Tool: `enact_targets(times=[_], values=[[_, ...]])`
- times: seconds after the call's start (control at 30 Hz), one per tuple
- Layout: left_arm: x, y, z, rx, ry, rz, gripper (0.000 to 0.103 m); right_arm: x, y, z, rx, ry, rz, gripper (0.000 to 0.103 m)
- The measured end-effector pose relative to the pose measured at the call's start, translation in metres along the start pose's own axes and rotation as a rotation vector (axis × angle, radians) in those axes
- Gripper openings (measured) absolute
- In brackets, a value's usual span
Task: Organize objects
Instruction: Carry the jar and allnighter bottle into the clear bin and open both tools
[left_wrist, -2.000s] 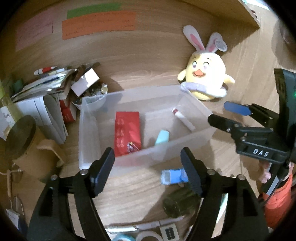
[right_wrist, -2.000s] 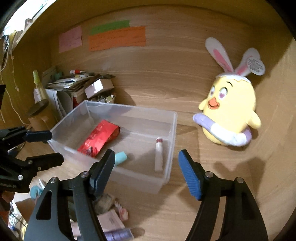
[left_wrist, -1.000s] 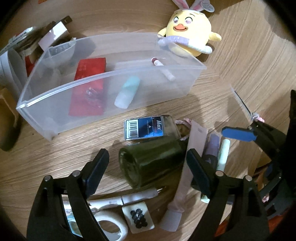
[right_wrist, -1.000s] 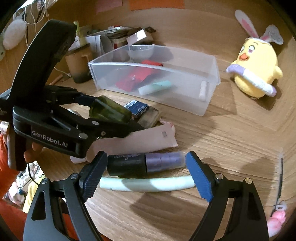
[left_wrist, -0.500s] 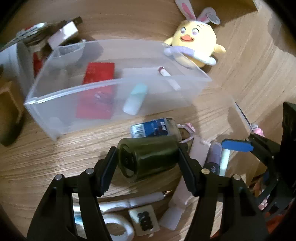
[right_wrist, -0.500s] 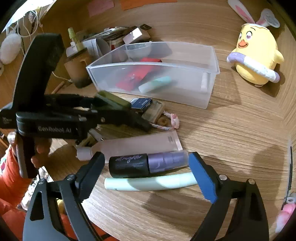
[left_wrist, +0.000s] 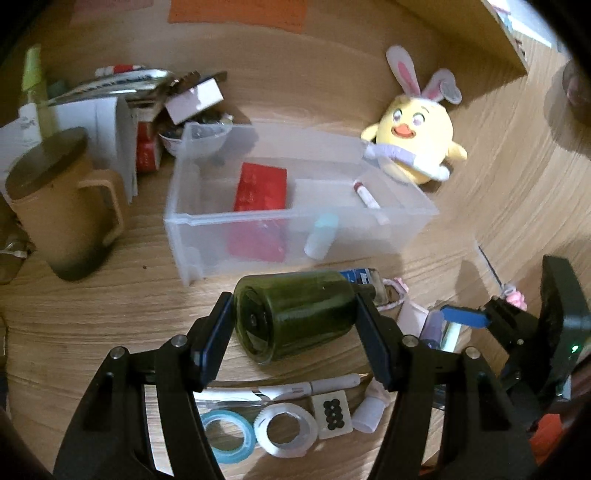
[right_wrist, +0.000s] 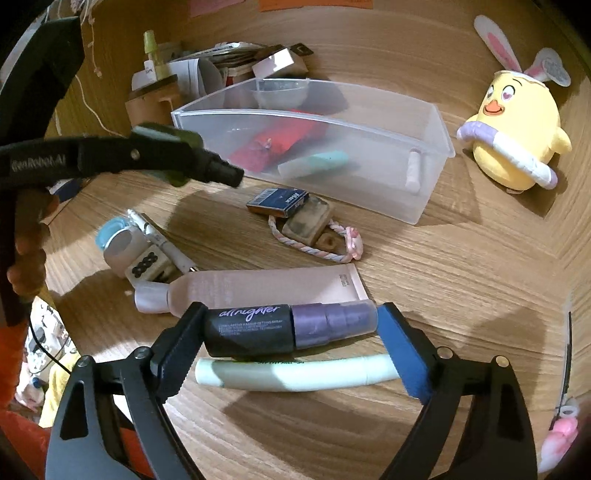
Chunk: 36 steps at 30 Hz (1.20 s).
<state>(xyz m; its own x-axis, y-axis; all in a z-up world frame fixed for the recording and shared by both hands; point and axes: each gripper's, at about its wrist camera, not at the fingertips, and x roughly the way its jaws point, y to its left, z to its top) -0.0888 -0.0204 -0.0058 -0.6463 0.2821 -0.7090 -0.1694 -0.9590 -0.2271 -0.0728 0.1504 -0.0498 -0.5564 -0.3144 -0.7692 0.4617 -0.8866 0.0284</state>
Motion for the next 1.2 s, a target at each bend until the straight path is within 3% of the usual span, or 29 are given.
enact_targets(times=[0.33, 0.8, 1.2], values=[[-0.019, 0.008, 0.011, -0.013, -0.075, 0.028, 0.064, -0.018, -0.006, 0.014, 0.032, -0.072, -0.02, 0.09], [-0.045, 0.005, 0.041, 0.009, -0.208, 0.088, 0.064, -0.039, -0.032, 0.075, 0.106, -0.229, -0.057, 0.09], [-0.037, 0.012, 0.069, 0.002, -0.231, 0.125, 0.064, -0.031, -0.042, 0.12, 0.099, -0.277, -0.094, 0.09]])
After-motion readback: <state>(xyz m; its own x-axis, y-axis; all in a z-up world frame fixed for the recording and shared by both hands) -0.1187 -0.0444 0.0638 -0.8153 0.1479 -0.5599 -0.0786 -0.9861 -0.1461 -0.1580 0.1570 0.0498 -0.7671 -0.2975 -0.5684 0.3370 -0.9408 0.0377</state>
